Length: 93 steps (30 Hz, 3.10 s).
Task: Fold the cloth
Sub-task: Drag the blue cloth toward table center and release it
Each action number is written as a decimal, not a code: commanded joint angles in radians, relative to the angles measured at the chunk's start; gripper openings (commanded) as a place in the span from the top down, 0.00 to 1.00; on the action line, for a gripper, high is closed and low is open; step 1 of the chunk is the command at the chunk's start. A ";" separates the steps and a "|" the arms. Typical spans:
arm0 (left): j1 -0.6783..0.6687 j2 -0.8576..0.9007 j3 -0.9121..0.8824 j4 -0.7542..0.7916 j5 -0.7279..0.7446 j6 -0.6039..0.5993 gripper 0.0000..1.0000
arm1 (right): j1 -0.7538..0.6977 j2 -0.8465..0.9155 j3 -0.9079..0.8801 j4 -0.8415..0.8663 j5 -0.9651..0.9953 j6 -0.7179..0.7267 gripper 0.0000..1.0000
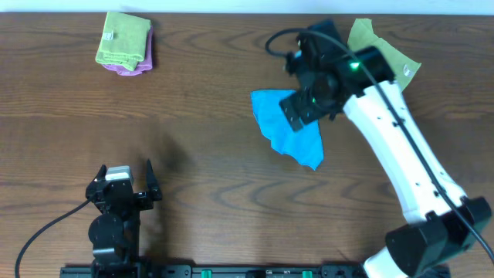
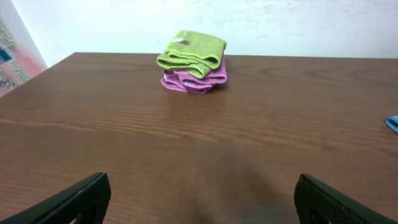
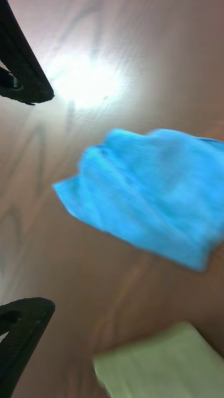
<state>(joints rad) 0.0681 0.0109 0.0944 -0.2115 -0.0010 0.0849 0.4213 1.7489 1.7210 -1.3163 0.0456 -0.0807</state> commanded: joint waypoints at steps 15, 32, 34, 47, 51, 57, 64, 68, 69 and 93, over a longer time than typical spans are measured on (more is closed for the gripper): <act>-0.005 -0.005 -0.027 -0.014 -0.009 -0.003 0.05 | 0.329 -0.009 -0.532 0.399 0.373 -0.145 0.12; -0.005 -0.005 -0.027 -0.014 -0.010 -0.003 0.05 | 0.259 0.046 -0.663 0.647 0.599 -0.108 0.50; -0.005 -0.005 -0.027 -0.014 -0.009 -0.003 0.05 | 0.259 0.068 -0.663 0.649 0.593 -0.108 0.99; -0.005 -0.005 -0.027 -0.014 -0.009 -0.003 0.04 | 0.428 0.036 -0.267 0.399 0.522 -0.112 0.99; -0.005 -0.005 -0.027 -0.014 -0.009 -0.003 0.05 | 0.513 0.036 -0.098 0.330 0.379 -0.119 0.99; -0.005 -0.005 -0.027 -0.014 -0.009 -0.003 0.05 | 0.605 0.035 0.067 0.237 0.153 -0.120 0.99; -0.005 -0.005 -0.027 -0.014 -0.009 -0.003 0.05 | 0.665 0.035 0.211 0.148 0.043 -0.146 0.99; -0.005 -0.005 -0.027 -0.014 -0.009 -0.003 0.04 | 0.653 0.027 0.274 0.110 0.005 -0.214 0.99; -0.005 -0.005 -0.027 -0.014 -0.009 -0.003 0.05 | 0.634 0.027 0.274 0.104 0.010 -0.231 0.99; -0.005 -0.005 -0.027 -0.014 -0.009 -0.003 0.04 | 0.148 0.184 0.114 0.174 0.206 0.037 0.01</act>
<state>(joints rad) 0.0681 0.0109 0.0944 -0.2119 -0.0010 0.0849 0.5655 1.9491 1.8389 -1.1423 0.3809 -0.0166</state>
